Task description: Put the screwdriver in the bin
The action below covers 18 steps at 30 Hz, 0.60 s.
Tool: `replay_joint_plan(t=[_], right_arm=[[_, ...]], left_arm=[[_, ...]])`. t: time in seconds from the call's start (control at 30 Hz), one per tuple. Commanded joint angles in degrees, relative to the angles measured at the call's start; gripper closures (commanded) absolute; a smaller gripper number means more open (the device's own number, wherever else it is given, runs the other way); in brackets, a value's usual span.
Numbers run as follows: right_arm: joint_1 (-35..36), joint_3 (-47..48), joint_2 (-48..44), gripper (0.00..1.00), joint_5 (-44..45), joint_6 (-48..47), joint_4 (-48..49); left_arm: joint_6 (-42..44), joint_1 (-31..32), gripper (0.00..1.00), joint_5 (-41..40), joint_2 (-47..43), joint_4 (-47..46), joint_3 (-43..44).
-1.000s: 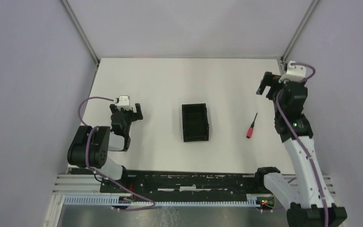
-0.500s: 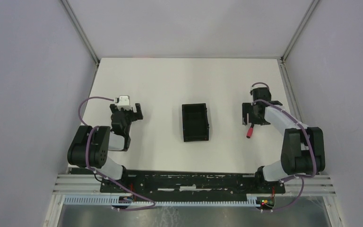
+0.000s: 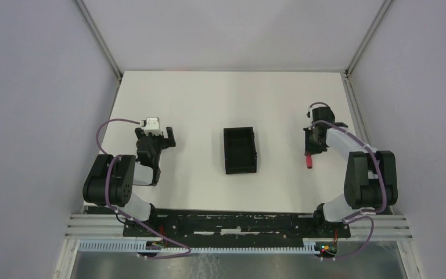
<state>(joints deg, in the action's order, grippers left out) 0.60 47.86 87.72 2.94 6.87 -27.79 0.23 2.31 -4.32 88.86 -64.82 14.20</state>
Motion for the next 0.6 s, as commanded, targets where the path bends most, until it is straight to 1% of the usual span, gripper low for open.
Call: replay_joint_plan(t=[0.0,0.1,0.2,0.3,0.4,0.5,0.57], right_arm=[[-0.1,9.1,-4.4,1.0,-1.2,-1.0,-7.8],[2.0,13.7,-7.6,1.0,-1.0,-0.5,-12.4],[8.2,16.7,-10.3,1.0,0.5,1.8,-12.5],[17.7,19.3,-11.4,1.0,1.2,4.5,-9.4],[25.9,21.6,-10.6,1.0,-1.5,6.0,-4.5],[33.2,23.5,-8.6,1.0,-2.7,4.7,-0.1],[36.8,24.3,-6.9,1.0,-4.2,1.7,2.7]], left_arm=[[-1.1,-0.3,0.0,0.1,-0.9,-2.0,0.2],[-1.1,-0.3,0.0,0.2,-0.9,-2.0,0.2],[-1.1,-0.3,0.0,0.1,-0.9,-2.0,0.2],[-1.1,-0.3,0.0,0.2,-0.9,-2.0,0.1],[-1.1,-0.3,0.0,0.1,-0.9,-2.0,0.1],[-1.1,-0.2,0.0,0.1,-0.9,-2.0,0.1],[-1.1,-0.2,0.0,0.2,-1.0,-2.0,0.1]])
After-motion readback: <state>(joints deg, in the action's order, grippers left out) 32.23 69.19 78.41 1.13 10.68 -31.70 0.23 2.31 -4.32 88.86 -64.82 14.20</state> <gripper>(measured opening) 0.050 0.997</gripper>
